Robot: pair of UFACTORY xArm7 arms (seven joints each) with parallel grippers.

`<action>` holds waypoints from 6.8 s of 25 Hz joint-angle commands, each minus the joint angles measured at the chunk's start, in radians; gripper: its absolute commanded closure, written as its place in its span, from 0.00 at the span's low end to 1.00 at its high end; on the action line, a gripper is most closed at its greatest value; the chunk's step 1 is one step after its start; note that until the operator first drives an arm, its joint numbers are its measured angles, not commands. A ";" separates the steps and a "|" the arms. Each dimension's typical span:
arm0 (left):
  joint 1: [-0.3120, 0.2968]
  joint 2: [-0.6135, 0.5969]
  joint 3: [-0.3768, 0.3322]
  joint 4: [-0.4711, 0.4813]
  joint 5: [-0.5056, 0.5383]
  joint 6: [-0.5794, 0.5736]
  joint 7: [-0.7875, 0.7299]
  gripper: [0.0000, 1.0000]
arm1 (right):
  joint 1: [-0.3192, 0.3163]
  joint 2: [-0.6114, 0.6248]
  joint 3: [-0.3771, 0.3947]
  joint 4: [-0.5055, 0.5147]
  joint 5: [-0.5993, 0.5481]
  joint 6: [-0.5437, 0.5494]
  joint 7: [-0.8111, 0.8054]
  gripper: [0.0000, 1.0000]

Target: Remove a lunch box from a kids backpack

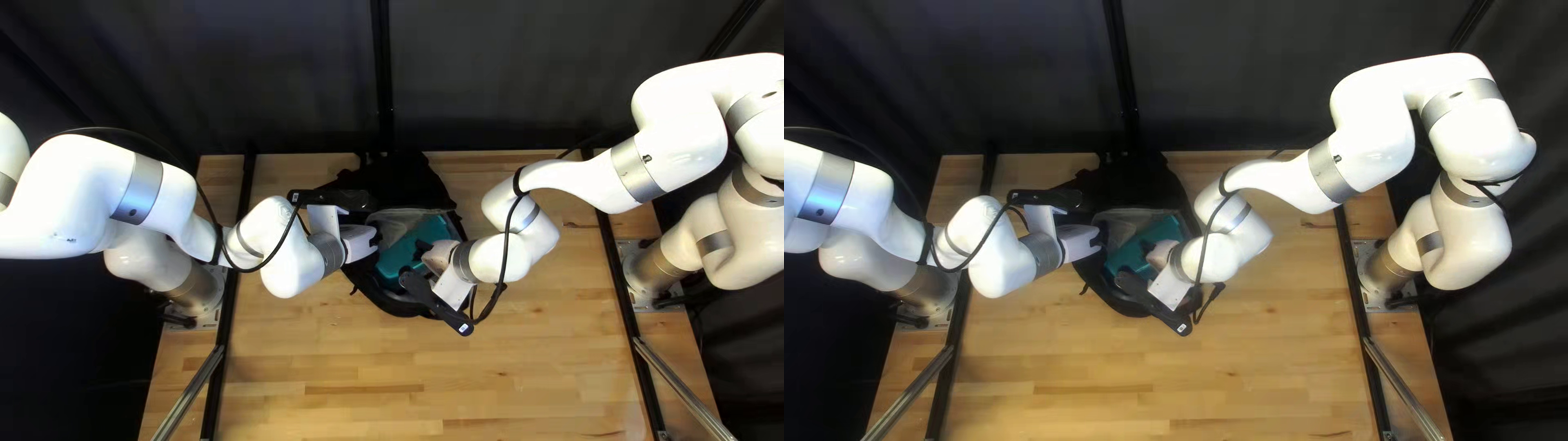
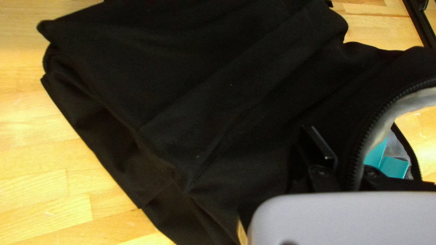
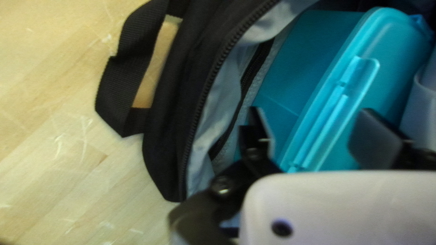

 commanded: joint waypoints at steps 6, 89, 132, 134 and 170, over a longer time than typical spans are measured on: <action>0.000 0.000 0.000 0.000 0.000 0.000 0.000 1.00 | 0.008 -0.073 0.025 -0.024 0.063 0.048 -0.047 1.00; 0.000 0.000 0.000 0.000 0.000 0.000 0.000 1.00 | 0.140 -0.656 0.188 -0.237 0.288 0.617 -0.137 0.98; 0.000 0.000 0.000 0.000 0.000 0.000 0.000 1.00 | 0.145 -1.099 0.101 -0.701 0.271 0.605 -0.143 1.00; 0.000 0.000 0.000 0.000 0.000 0.000 0.000 1.00 | 0.154 -1.116 0.112 -0.717 0.284 0.611 -0.123 1.00; 0.000 0.000 0.000 0.000 0.000 0.000 0.000 1.00 | -0.057 -0.732 0.265 -0.597 0.365 0.529 0.523 0.98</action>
